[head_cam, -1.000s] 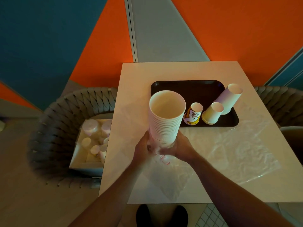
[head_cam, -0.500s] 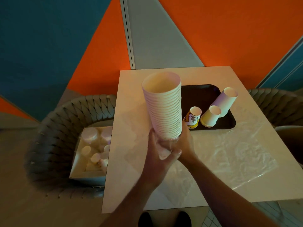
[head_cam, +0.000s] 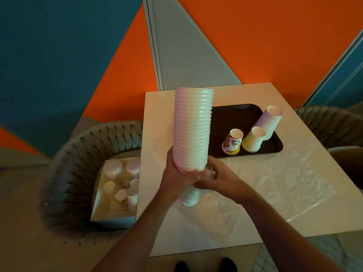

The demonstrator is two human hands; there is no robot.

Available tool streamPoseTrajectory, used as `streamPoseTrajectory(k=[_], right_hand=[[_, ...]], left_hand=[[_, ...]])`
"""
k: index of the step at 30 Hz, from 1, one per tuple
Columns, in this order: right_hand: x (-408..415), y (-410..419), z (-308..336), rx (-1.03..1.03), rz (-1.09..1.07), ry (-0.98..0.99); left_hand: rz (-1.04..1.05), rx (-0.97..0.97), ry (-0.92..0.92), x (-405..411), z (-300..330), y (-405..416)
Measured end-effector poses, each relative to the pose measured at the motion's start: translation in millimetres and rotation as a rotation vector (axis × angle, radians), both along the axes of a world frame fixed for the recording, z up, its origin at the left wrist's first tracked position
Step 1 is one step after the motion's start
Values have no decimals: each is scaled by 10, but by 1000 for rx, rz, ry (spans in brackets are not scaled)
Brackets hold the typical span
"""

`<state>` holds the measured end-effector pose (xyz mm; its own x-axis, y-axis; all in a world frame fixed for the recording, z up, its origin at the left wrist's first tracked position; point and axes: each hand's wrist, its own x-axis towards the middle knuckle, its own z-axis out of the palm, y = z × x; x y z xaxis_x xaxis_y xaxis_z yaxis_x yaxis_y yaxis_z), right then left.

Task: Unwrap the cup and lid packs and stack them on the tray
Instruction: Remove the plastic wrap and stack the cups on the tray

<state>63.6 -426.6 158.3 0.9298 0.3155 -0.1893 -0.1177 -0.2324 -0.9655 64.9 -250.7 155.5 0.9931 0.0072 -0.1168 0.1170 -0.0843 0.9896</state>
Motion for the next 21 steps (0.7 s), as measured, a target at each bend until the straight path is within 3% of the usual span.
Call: streamPoseTrajectory(k=[5, 10, 16, 21], right_hand=[[-92, 183, 134, -17, 65, -85], [-183, 242, 306, 135, 121, -7], [-48, 14, 591, 127, 191, -15], [431, -485, 934, 246, -41, -134]], left_hand=[[7, 32, -62, 2, 17, -9], [22, -17, -160, 16, 161, -43], [20, -38, -246, 78, 224, -86], [-87, 143, -213, 48, 178, -256]])
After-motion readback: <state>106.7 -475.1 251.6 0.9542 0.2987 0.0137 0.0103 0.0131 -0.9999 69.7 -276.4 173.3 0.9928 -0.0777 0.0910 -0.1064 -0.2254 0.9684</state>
